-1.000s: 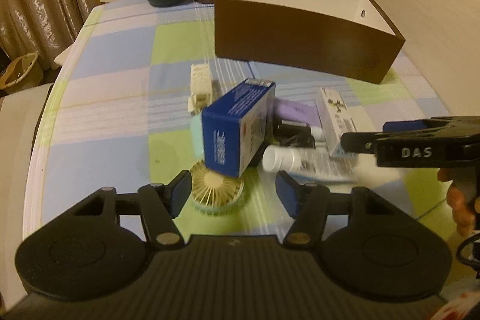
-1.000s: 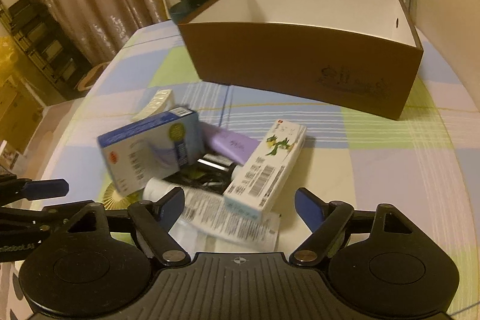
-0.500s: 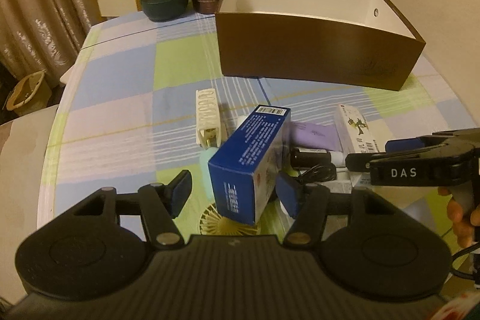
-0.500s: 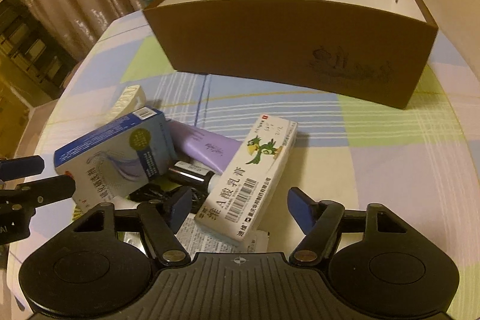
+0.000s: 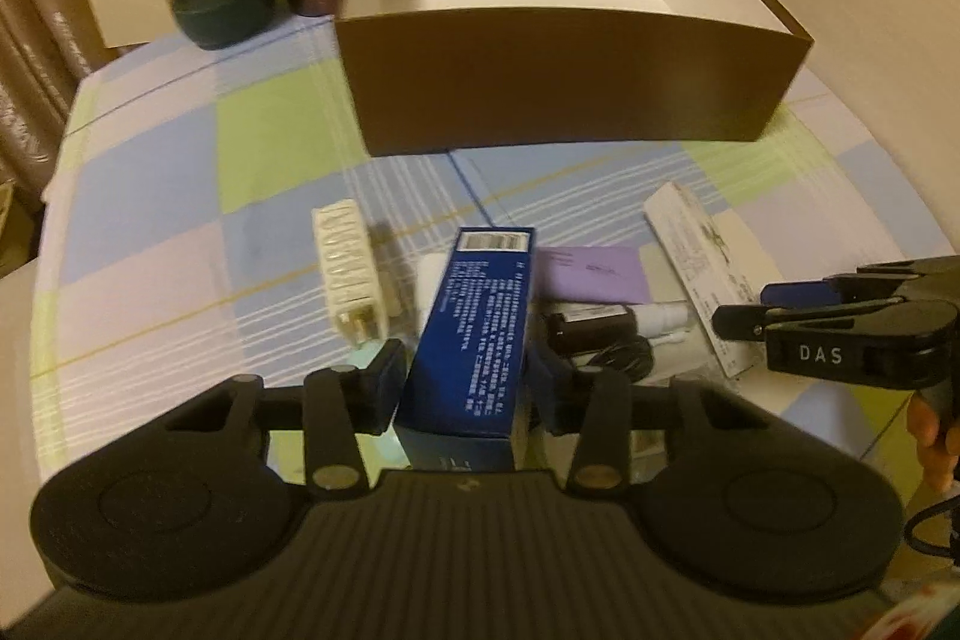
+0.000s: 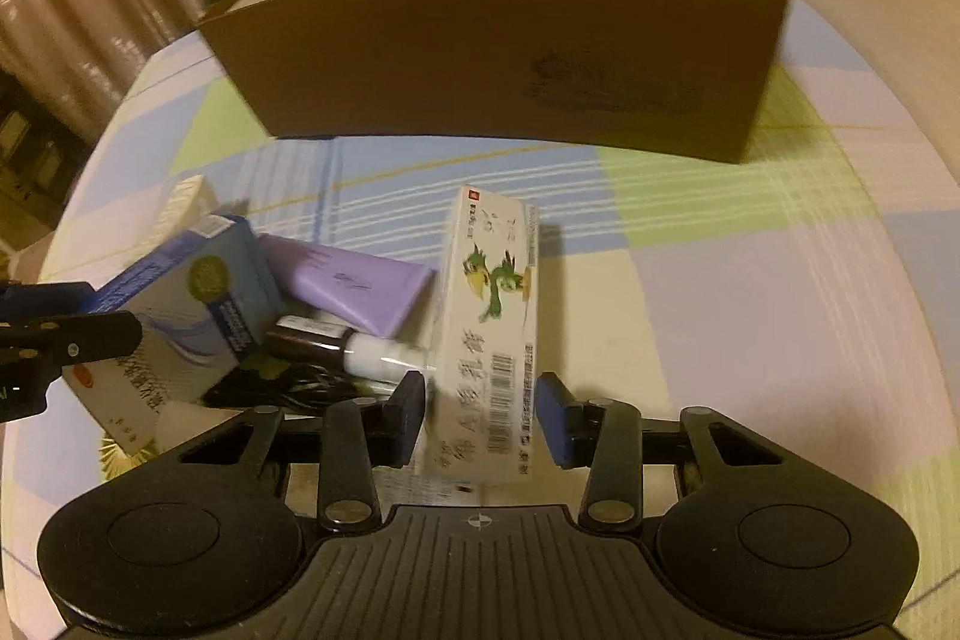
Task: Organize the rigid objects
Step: 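Grasp the blue medicine box with the left tool while the right tool grasps the white-green ointment box, then carry both boxes into the brown box and open both tools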
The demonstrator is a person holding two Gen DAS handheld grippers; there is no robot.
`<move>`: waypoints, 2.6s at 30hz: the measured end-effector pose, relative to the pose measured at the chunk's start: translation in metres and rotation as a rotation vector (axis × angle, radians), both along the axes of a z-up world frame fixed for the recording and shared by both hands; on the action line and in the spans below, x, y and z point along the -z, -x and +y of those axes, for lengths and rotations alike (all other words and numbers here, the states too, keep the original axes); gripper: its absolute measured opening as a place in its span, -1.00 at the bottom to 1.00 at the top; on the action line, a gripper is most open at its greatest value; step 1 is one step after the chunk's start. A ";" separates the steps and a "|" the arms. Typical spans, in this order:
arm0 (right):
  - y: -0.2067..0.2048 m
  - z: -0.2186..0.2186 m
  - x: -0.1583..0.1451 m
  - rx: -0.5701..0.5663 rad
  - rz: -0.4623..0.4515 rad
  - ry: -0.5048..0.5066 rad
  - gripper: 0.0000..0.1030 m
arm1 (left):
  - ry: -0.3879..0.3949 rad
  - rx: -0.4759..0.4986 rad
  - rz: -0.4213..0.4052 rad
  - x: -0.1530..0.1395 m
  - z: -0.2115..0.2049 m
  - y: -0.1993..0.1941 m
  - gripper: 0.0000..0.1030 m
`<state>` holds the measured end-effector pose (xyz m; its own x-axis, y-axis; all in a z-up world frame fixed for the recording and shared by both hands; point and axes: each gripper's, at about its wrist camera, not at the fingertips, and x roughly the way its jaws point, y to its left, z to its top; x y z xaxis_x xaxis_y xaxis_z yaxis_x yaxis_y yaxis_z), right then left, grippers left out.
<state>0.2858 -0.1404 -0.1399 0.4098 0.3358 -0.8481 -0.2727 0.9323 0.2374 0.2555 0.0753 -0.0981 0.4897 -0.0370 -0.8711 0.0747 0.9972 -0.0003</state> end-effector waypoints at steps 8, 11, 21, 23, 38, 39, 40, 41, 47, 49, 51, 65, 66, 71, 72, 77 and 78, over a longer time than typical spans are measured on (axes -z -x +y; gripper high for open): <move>0.002 -0.009 -0.002 0.026 0.021 -0.032 -0.08 | -0.008 0.055 0.052 0.013 -0.013 -0.015 -0.30; 0.000 -0.006 -0.003 0.018 0.010 -0.029 -0.02 | -0.012 0.069 0.052 0.014 -0.013 -0.021 -0.29; -0.017 0.013 0.005 -0.025 -0.020 0.053 -0.01 | -0.021 0.078 0.053 0.017 -0.014 -0.035 -0.29; -0.020 0.013 0.005 -0.028 -0.026 0.054 -0.01 | -0.019 0.077 0.048 0.017 -0.013 -0.035 -0.30; -0.019 0.008 0.004 -0.073 -0.056 0.080 -0.26 | -0.015 0.054 -0.053 -0.002 -0.009 -0.026 -0.31; -0.019 0.005 0.000 -0.067 -0.056 0.065 -0.26 | -0.011 0.051 -0.064 -0.006 -0.008 -0.025 -0.31; -0.019 0.002 -0.004 -0.061 -0.059 0.051 -0.27 | -0.009 0.049 -0.076 -0.010 -0.008 -0.025 -0.31; -0.019 0.000 -0.009 -0.057 -0.066 0.045 -0.27 | -0.008 0.049 -0.089 -0.014 -0.009 -0.026 -0.31; -0.024 -0.014 -0.046 -0.010 -0.133 0.003 -0.27 | -0.005 0.048 -0.154 -0.039 -0.013 -0.032 -0.31; -0.026 -0.017 -0.061 0.002 -0.164 -0.016 -0.27 | -0.003 0.049 -0.176 -0.048 -0.014 -0.035 -0.31; -0.028 -0.021 -0.077 0.016 -0.196 -0.040 -0.27 | 0.005 0.052 -0.206 -0.059 -0.015 -0.041 -0.31; -0.093 -0.032 -0.145 0.102 -0.343 -0.105 -0.27 | -0.012 0.044 -0.347 -0.104 -0.021 -0.116 -0.31; -0.101 -0.031 -0.144 0.111 -0.343 -0.100 -0.27 | -0.017 0.042 -0.352 -0.105 -0.021 -0.124 -0.31; -0.136 -0.035 -0.133 0.144 -0.318 -0.065 -0.27 | -0.048 0.023 -0.350 -0.100 -0.015 -0.167 -0.31; -0.143 -0.035 -0.129 0.149 -0.310 -0.055 -0.27 | -0.046 0.018 -0.352 -0.098 -0.012 -0.175 -0.31; -0.174 -0.038 -0.106 0.181 -0.273 -0.010 -0.27 | -0.060 0.008 -0.318 -0.081 -0.007 -0.213 -0.31; -0.179 -0.039 -0.101 0.187 -0.264 -0.006 -0.27 | -0.068 0.009 -0.307 -0.076 -0.006 -0.220 -0.31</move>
